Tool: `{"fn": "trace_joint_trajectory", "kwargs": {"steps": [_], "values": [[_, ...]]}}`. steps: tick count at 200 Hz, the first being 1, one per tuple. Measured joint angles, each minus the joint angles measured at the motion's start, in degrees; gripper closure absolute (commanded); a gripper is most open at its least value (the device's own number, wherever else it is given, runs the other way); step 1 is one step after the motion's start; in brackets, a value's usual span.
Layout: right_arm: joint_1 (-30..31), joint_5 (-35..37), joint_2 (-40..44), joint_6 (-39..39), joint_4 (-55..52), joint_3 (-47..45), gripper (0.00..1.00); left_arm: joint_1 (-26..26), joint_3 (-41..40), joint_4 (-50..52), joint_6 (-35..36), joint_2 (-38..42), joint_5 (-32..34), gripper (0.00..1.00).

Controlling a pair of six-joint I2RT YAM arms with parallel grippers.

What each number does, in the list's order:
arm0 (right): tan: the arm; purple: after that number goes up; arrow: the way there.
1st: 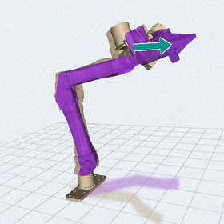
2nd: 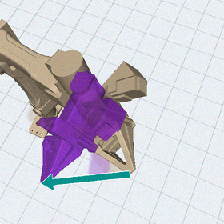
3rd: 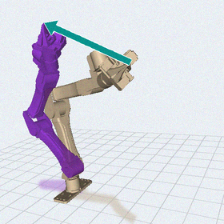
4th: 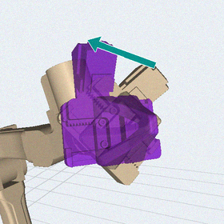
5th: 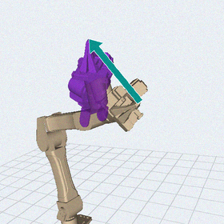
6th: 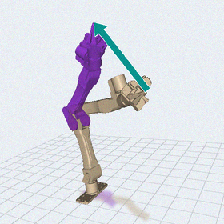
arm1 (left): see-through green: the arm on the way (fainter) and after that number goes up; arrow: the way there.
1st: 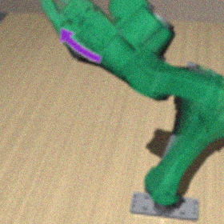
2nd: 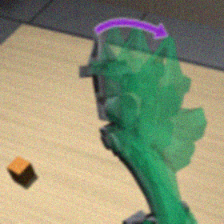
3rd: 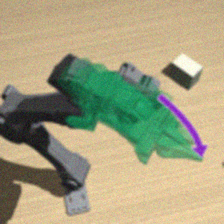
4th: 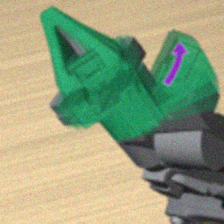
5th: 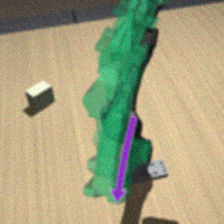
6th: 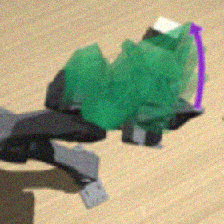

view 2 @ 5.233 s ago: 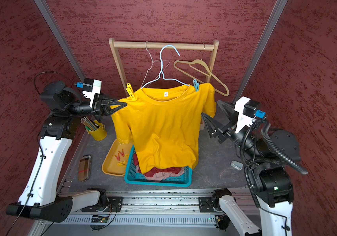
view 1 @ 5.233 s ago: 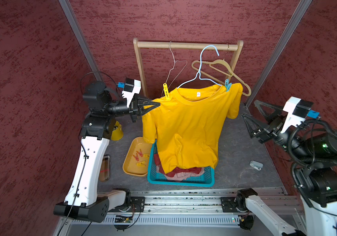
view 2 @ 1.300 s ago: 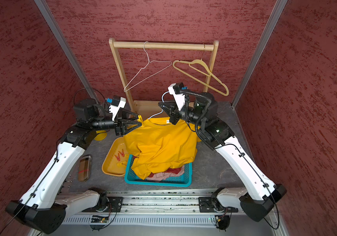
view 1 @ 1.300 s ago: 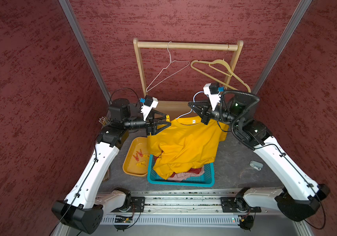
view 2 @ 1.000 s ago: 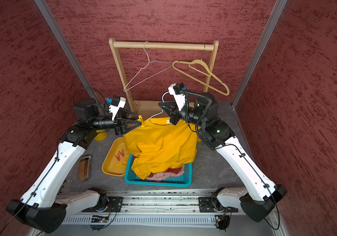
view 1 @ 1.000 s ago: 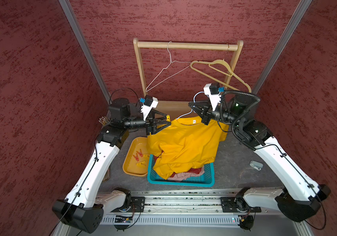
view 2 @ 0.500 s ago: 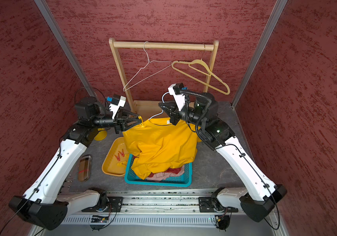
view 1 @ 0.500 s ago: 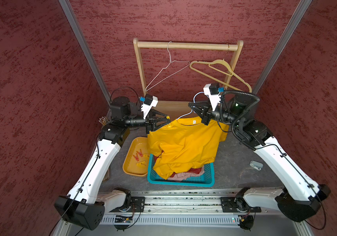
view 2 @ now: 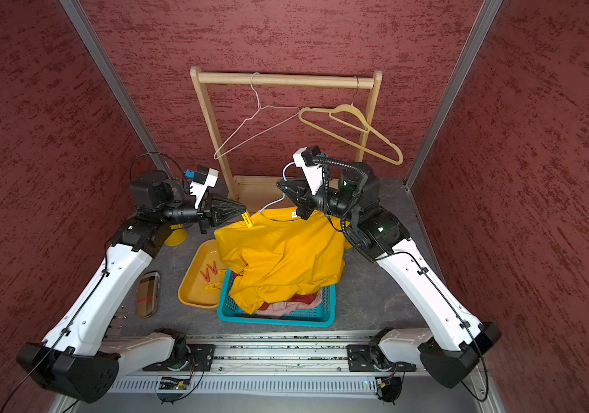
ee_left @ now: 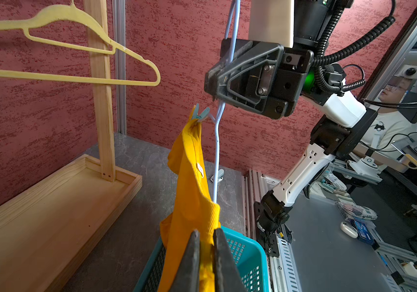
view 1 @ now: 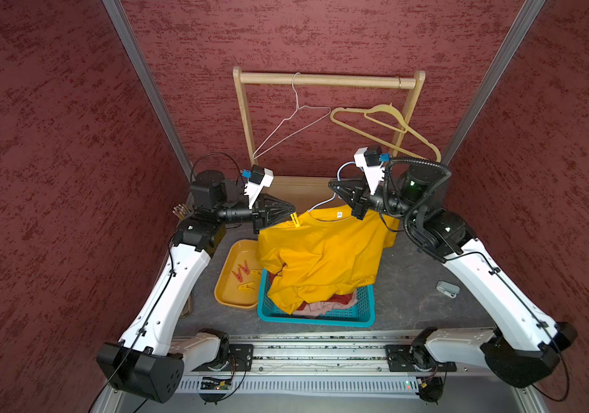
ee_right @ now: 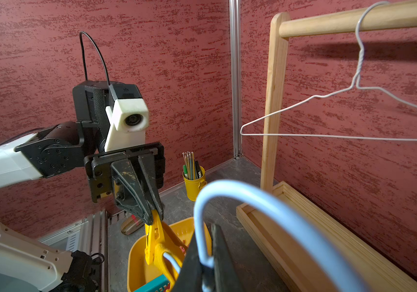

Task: Remove the clothespins securing t-shirts to the hanger
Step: Remove the clothespin from the hanger, then place the clothespin in the storage box.

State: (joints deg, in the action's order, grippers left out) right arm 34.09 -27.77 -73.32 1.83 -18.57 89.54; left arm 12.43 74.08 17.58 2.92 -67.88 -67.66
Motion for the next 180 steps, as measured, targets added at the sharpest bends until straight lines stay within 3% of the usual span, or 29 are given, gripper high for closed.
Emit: {"fn": "trace_joint_trajectory", "kwargs": {"steps": [68, 114, 144, 180], "values": [[0.11, 0.66, -0.44, 0.07, -0.24, 0.00, 1.00, -0.87, -0.07, -0.11, -0.20, 2.51, 0.98, 1.00], [0.26, 2.27, -0.50, 0.07, -0.66, 0.00, 1.00, -5.49, -0.04, 0.04, -0.79, 6.91, 4.04, 1.00], [0.26, 3.32, -0.50, 0.07, -0.63, -0.02, 1.00, -10.34, -2.29, 0.46, -1.14, 13.18, 10.82, 1.00], [0.26, 4.94, -0.17, 0.04, -0.57, -0.83, 1.00, -18.03, -15.52, 2.01, -3.76, 23.43, 22.71, 1.00]]}}
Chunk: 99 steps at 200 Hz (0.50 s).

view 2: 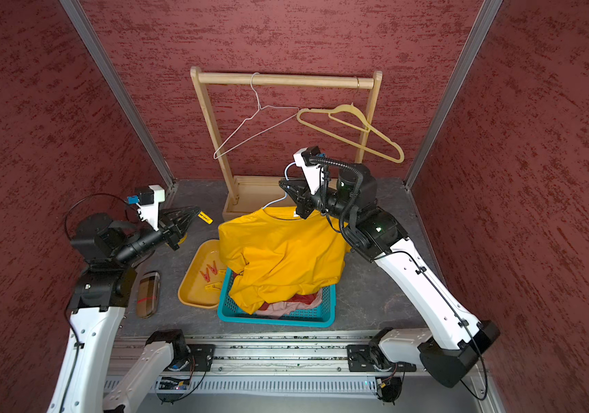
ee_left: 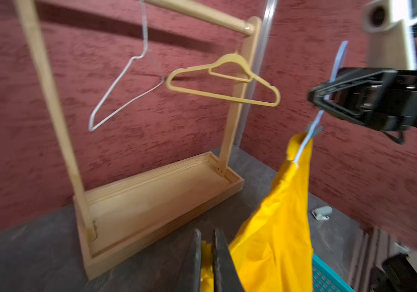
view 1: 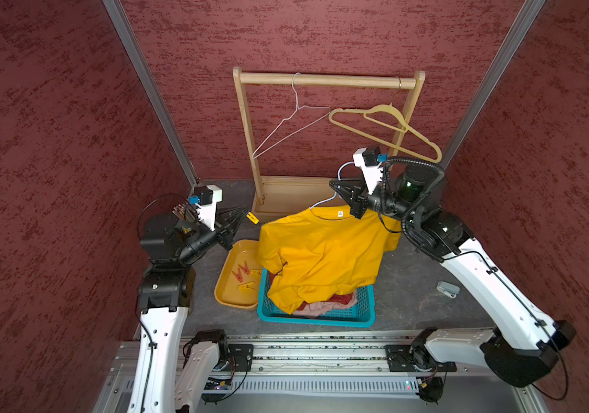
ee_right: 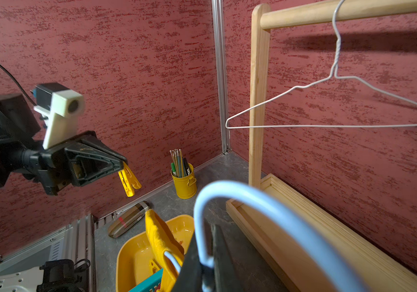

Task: Remove the clothespins securing t-shirts to the hanger
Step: Place the clothespin in the storage box.

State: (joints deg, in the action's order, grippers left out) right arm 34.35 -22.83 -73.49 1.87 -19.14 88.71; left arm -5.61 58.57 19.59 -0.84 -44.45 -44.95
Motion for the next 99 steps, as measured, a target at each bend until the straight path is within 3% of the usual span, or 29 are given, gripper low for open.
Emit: {"fn": "trace_joint_trajectory", "kwargs": {"steps": [30, 51, 69, 99], "values": [[0.00, 0.66, 0.00, -0.07, -0.02, -0.31, 1.00, -7.89, -13.25, 2.62, -4.09, 2.86, 7.21, 0.99], [0.00, 1.01, 0.00, -0.20, -0.02, -0.31, 1.00, -9.66, -20.17, 5.35, -5.66, 2.97, 11.52, 0.86], [0.00, 1.33, 0.00, -0.22, -0.02, -0.31, 1.00, -9.86, -22.29, 7.52, -6.16, 3.74, 14.05, 0.67], [0.00, 2.08, 0.42, -0.20, 0.04, -0.85, 1.00, -9.88, -21.70, 7.82, -6.56, 5.05, 15.69, 0.55]]}}
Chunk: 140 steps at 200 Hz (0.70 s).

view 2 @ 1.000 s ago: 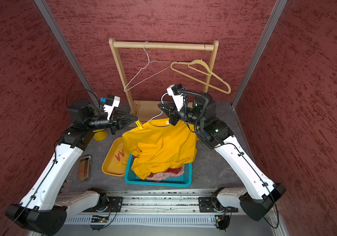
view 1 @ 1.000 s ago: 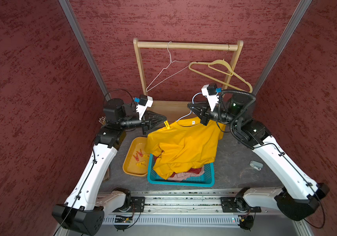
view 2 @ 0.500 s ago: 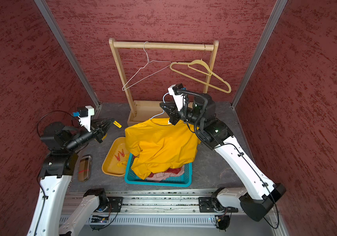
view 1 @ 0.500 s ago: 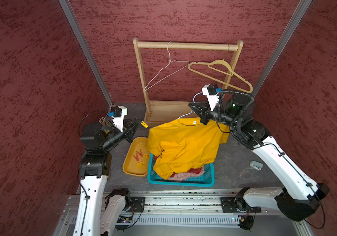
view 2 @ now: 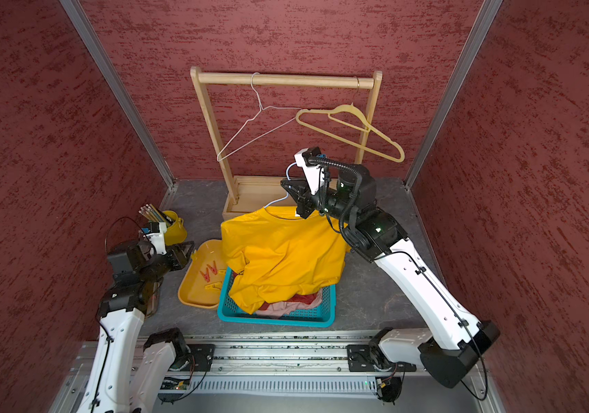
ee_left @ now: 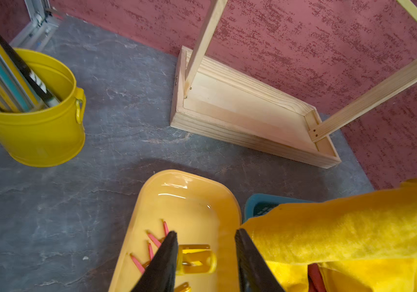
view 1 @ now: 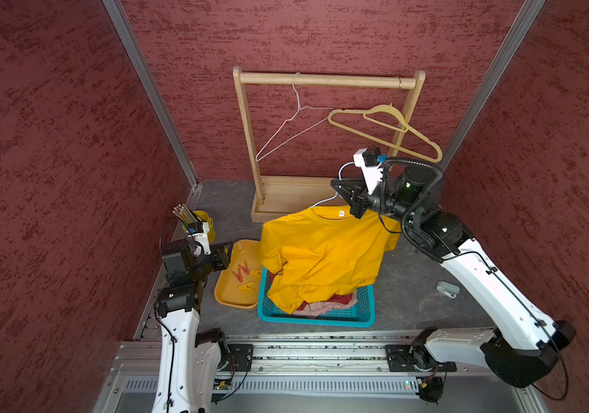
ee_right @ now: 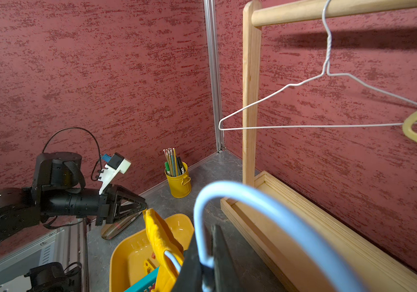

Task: Remove the clothespins securing t-shirts to the hanger
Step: Place the clothespin in the storage box.

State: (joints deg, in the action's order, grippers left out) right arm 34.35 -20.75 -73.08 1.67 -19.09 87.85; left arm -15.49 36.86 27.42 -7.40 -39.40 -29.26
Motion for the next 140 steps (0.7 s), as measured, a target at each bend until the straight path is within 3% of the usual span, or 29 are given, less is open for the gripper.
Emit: {"fn": "trace_joint_trajectory", "kwargs": {"steps": [62, 95, 114, 140], "values": [[0.00, 0.92, 0.94, 0.02, 0.46, -0.39, 1.00, 0.00, 3.76, 1.29, 0.37, -0.94, 0.79, 0.52], [0.00, 1.73, 1.01, 0.24, 0.90, -0.39, 1.00, 1.18, 11.17, 1.92, 0.37, -1.97, -0.20, 0.54], [0.00, 1.97, 1.18, 0.63, 1.51, -0.63, 1.00, 4.98, 17.44, 1.25, 0.44, -3.54, -0.46, 0.54], [0.02, 2.01, 2.19, 1.33, 2.75, -1.70, 1.00, 14.58, 26.73, -1.49, 1.92, -7.32, -1.05, 0.54]]}}
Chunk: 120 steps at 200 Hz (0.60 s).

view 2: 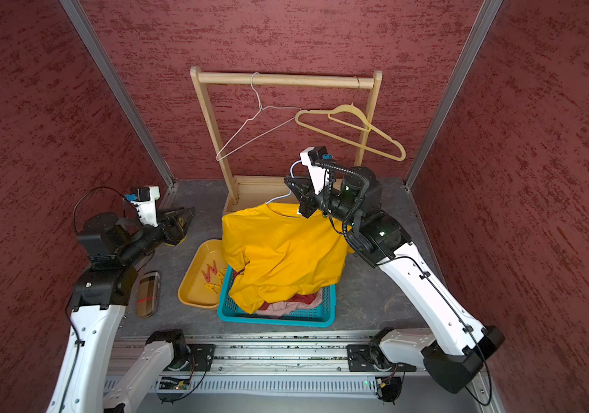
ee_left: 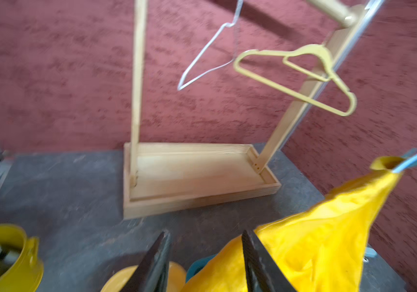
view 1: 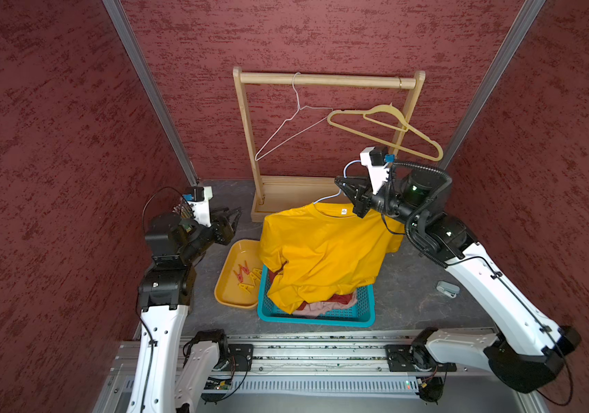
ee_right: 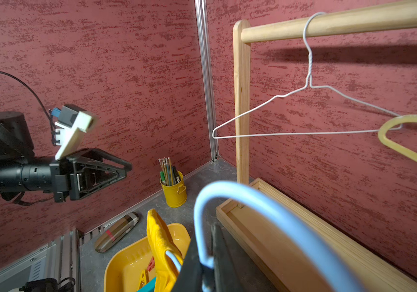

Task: Remove the clothespins securing t-shirts to the hanger
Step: Adjust the hanger.

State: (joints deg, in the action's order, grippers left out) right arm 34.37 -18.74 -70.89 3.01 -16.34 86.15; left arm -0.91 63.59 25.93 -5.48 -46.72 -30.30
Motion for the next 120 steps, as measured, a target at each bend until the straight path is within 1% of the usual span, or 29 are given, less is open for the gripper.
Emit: {"fn": "trace_joint_trajectory", "kwargs": {"steps": [16, 34, 53, 68, 81, 92, 120], "values": [[0.00, 0.44, 0.63, 0.26, 0.44, -0.26, 1.00, 7.74, 6.78, -1.40, 1.90, -3.80, -0.02, 0.54], [-0.02, 1.18, 1.40, 0.76, 0.98, -0.76, 1.00, 18.25, 13.05, -3.67, 5.44, -8.74, 0.22, 0.51], [-0.02, 1.46, 2.14, 1.14, 1.25, -1.73, 1.00, 28.04, 15.72, -6.32, 10.23, -13.49, -0.07, 0.50], [-0.02, 1.49, 2.43, 1.29, 1.20, -2.29, 1.00, 34.05, 17.03, -6.97, 14.08, -17.57, -0.04, 0.48], [-0.02, 1.46, 2.45, 1.29, 1.03, -2.36, 1.00, 37.90, 18.27, -6.82, 17.31, -21.44, 0.57, 0.48], [-0.02, 1.42, 2.45, 1.29, 0.90, -2.36, 1.00, 40.00, 19.19, -6.64, 19.65, -24.46, 1.40, 0.47], [-0.11, 1.53, 2.56, 0.79, -0.02, -2.56, 1.00, 41.66, 19.98, -6.56, 23.10, -28.33, 2.45, 0.47]]}}
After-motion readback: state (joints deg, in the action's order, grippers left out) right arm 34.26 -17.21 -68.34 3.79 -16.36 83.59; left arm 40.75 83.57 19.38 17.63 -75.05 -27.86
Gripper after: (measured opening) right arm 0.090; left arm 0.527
